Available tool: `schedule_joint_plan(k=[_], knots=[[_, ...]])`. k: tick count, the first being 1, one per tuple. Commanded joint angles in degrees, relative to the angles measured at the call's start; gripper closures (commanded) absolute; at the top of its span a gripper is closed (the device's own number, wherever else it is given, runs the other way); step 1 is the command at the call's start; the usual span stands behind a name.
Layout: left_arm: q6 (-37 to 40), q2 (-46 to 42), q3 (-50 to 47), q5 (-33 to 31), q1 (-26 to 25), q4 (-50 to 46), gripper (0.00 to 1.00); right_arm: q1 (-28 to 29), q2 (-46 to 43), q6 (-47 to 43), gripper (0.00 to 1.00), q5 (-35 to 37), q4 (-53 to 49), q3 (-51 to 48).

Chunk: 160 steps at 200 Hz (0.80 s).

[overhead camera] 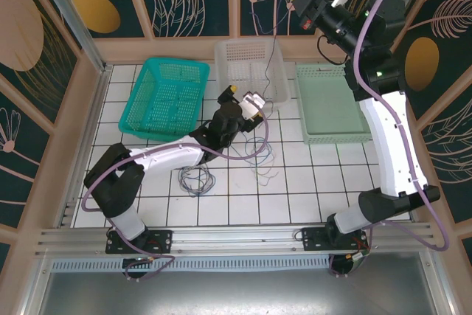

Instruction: Untangle the cables

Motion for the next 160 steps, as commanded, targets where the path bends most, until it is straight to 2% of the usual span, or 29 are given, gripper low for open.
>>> schedule_joint_plan(k=[1, 16, 40, 70, 127, 160], knots=[[2.5, 2.58, 3.17, 5.33, 0.44, -0.49, 0.08, -0.46, 0.5, 0.43, 1.0, -1.88, -0.09, 2.33], [2.46, 3.63, 4.07, 7.18, 0.61, -1.35, 0.17, -0.52, 0.6, 0.53, 1.0, -1.97, 0.02, 2.42], [1.26, 4.94, 5.09, 8.47, 1.65, -1.68, 0.52, -1.13, 0.86, 1.06, 1.0, -2.7, 0.03, 2.69], [0.19, 5.04, 5.05, 9.5, 3.14, -2.58, 0.78, -2.53, 0.81, 2.13, 1.0, -3.62, 0.46, 2.77], [-6.89, 1.06, 1.42, 8.68, 7.42, -0.86, 0.85, -7.52, 1.95, 1.55, 1.0, -3.88, -1.92, 3.92], [-14.86, -4.06, -2.58, 12.73, 10.32, 4.18, 0.86, -9.57, 3.59, 1.08, 1.0, -4.07, -4.23, 3.53]])
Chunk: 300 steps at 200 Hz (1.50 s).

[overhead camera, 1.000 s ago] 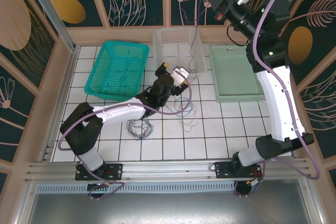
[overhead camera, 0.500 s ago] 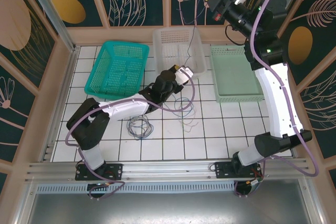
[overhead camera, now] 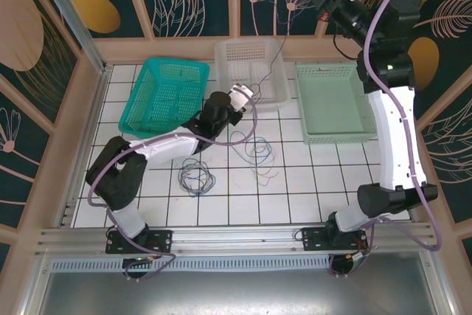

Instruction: Untangle the cables

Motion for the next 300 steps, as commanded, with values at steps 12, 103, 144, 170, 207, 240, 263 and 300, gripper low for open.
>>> schedule_joint_plan(k=[12, 103, 144, 170, 207, 240, 263, 300], knots=[[-10.23, -5.09, -0.64, 1.55, 2.26, 4.84, 0.86, -1.22, 2.23, -0.62, 1.0, -2.0, -1.79, 0.4], [-29.55, 1.4, 14.48, 10.38, 11.11, -2.51, 0.84, -1.48, 2.12, -3.21, 1.0, -0.78, 6.36, -8.33], [-32.04, 5.25, 17.99, 12.09, 11.12, -2.8, 0.84, -0.7, 8.72, -1.97, 1.0, -4.96, 9.92, -7.52], [-33.4, 4.6, 15.74, 11.31, 11.11, -2.15, 0.82, 1.15, 14.34, -3.57, 1.0, -6.14, 8.24, -5.26], [-34.0, 0.07, 8.43, 8.96, 11.11, 0.24, 0.73, 2.66, 21.45, -5.26, 1.0, -7.04, 5.68, -4.2], [-33.93, -5.2, 1.93, 8.33, 11.12, 1.6, 0.64, 3.92, 27.49, -7.87, 1.0, -6.9, 2.89, -4.11], [-34.0, -8.04, -2.16, 8.45, 11.11, 2.55, 0.59, 4.82, 30.95, -8.89, 1.0, -5.25, 0.67, -4.34], [-35.32, -10.06, -5.91, 10.33, 11.12, 2.06, 0.56, 5.71, 38.62, -9.92, 0.99, -2.5, -6.16, -0.38]])
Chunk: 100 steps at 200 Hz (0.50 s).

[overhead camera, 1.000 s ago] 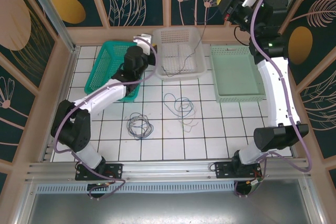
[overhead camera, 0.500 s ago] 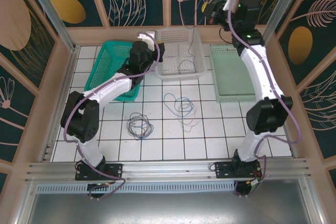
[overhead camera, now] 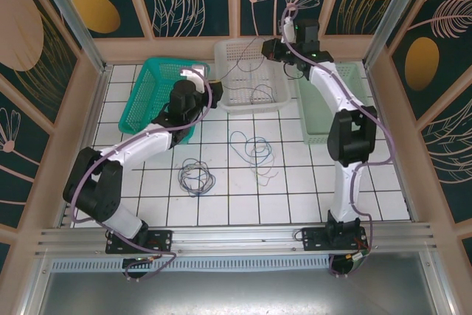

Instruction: Untangle the cables

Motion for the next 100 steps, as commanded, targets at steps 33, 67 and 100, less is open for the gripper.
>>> schedule_joint_plan(k=[33, 67, 100], knots=[[-3.53, -3.12, -6.48, 1.66, 0.01, 2.14, 0.55, 0.64, 9.73, -2.21, 0.99, 3.09, -11.28, 8.76], [-5.26, -4.12, -9.16, 1.77, 0.01, 2.32, 0.55, 0.19, 13.02, -4.06, 1.0, 9.56, -16.97, 11.45], [-6.19, -4.83, -10.72, 1.96, 0.01, 2.16, 0.55, -1.13, 13.01, -3.4, 0.76, 11.2, -17.96, 10.06]])
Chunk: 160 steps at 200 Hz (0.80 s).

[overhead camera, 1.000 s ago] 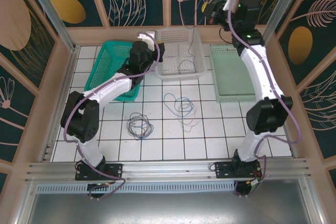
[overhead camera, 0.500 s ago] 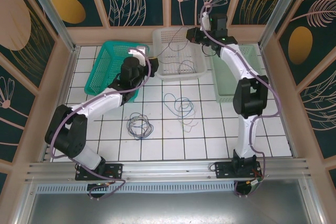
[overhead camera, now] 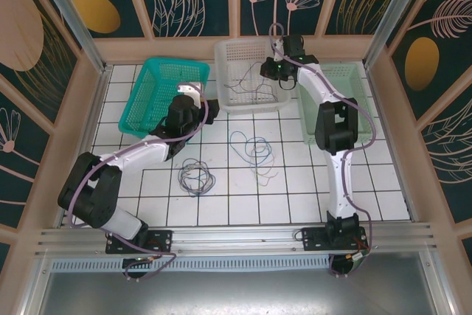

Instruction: Untangle the cables

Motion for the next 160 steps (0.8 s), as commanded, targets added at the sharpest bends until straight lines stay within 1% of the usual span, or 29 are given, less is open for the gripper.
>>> schedule_joint_plan(k=[1, 10, 15, 20, 23, 37, 59, 82, 98, 124, 160], knots=[[-1.97, -2.09, -1.12, 0.77, 0.01, 1.6, 0.55, -1.27, 0.05, -0.71, 0.74, 2.89, -3.08, 1.14], [-2.36, -2.01, -1.17, 1.12, 0.01, 1.31, 0.55, -1.36, -0.17, -0.83, 0.48, 2.36, -3.54, 1.33], [-2.54, -1.88, -1.22, 1.37, -0.02, 1.13, 0.55, -1.34, -0.34, -0.83, 0.37, 2.39, -3.8, 1.55], [-2.73, -1.69, -1.21, 1.76, -0.07, 0.75, 0.56, -1.36, -0.89, -0.91, 0.3, 2.36, -3.9, 1.56], [-2.86, -1.48, -1.17, 2.12, -0.08, 0.51, 0.57, -1.28, -1.37, -1.0, 0.28, 2.23, -3.92, 1.46], [-3.1, -0.49, -1.14, 2.81, -0.72, -0.9, 0.59, -0.68, -4.85, -1.55, 0.27, 0.34, -2.0, -0.8], [-2.85, 0.7, -1.31, 2.63, -2.52, -2.26, 0.59, 0.13, -11.81, -1.97, 0.23, -0.15, 2.03, -6.05], [-1.76, 0.66, -1.14, 1.67, -4.69, -3.33, 0.57, 0.23, -17.76, -2.6, 0.24, -1.18, 3.3, -11.26], [-1.32, 0.57, -0.88, 0.37, -5.65, -4.34, 0.56, 0.56, -22.56, -3.44, 0.24, -1.61, 5.92, -17.05], [-1.19, 1.31, -0.53, 1.96, -6.38, -4.69, 0.54, 1.4, -29.68, -3.91, 0.26, -3.94, 8.63, -27.09], [-0.41, 3.21, -1.05, 4.01, -9.37, -5.43, 0.5, 2.09, -41.39, -5.07, 0.28, -1.47, 10.69, -44.0]])
